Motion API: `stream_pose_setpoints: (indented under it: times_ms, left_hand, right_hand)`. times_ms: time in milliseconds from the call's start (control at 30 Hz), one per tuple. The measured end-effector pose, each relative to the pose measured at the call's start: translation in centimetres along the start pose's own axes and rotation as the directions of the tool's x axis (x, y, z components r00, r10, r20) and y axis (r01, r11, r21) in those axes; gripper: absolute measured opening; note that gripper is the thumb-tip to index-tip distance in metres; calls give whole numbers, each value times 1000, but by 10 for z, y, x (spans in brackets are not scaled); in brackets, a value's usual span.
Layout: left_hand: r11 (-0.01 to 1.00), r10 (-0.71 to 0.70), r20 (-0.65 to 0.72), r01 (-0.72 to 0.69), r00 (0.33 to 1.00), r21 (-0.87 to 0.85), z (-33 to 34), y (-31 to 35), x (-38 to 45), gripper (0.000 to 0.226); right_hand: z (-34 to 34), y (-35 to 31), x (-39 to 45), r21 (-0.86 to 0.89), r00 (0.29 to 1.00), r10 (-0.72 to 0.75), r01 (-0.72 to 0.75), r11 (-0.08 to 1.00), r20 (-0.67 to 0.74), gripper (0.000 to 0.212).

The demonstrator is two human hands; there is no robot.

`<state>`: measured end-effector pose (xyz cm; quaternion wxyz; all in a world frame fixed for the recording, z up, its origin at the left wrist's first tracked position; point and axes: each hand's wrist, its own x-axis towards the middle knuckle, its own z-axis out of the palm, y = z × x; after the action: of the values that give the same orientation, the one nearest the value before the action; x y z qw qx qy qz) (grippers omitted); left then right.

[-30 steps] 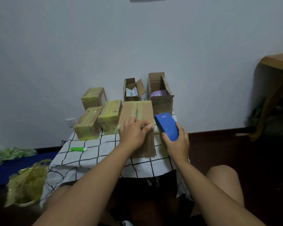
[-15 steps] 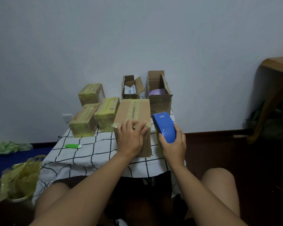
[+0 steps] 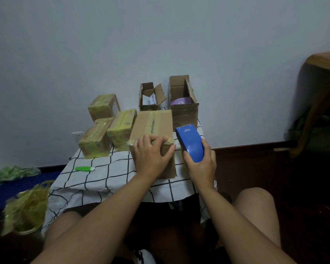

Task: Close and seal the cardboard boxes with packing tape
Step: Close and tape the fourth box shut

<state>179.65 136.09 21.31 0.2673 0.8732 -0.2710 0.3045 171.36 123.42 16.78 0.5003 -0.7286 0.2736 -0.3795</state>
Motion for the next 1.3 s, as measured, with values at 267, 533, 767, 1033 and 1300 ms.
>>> stream_pose_setpoints:
  times_ms: [267, 533, 767, 1033, 1300]
  left_hand:
    - [999, -38, 5, 37, 999, 27, 0, 10, 2, 41]
    - [978, 139, 104, -153, 985, 142, -3, 2, -2, 36]
    - [953, 213, 105, -230, 971, 197, -4, -1, -1, 32]
    - [951, 129, 169, -170, 977, 258, -4, 12, 1, 33]
    - [963, 130, 249, -182, 960, 198, -23, 8, 2, 54]
  right_hand:
    - [-2, -2, -1, -10, 1000, 2, -2, 1000, 1, 73]
    - [1, 1, 0, -26, 1000, -16, 15, 1000, -14, 74]
    - [-1, -1, -1, -19, 1000, -24, 24, 1000, -2, 75]
    - [-3, -2, -2, -13, 1000, -19, 19, 1000, -5, 73]
    - [-4, -4, -2, 5, 1000, -18, 18, 1000, 8, 71]
